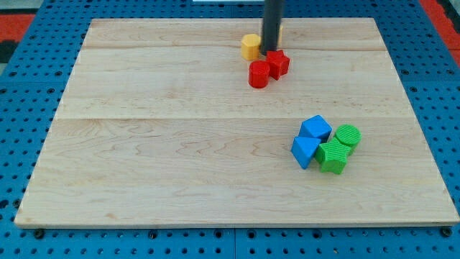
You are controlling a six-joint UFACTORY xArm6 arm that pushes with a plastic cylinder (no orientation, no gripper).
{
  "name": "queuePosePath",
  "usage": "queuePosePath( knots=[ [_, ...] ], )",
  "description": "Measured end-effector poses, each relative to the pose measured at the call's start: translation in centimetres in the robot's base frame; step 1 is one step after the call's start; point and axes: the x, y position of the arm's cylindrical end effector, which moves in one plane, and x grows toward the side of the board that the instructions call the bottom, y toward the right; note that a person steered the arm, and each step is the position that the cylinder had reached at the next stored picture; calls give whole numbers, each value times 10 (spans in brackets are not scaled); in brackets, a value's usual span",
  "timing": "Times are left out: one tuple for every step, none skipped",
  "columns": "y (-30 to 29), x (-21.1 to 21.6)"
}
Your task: Push red star to bit right
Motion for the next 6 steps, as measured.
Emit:
queuePosePath(
  knots=[
    [-26, -1],
    [-34, 2],
    [-22, 37],
    [25, 35],
    [58, 37],
    [47, 69]
  ],
)
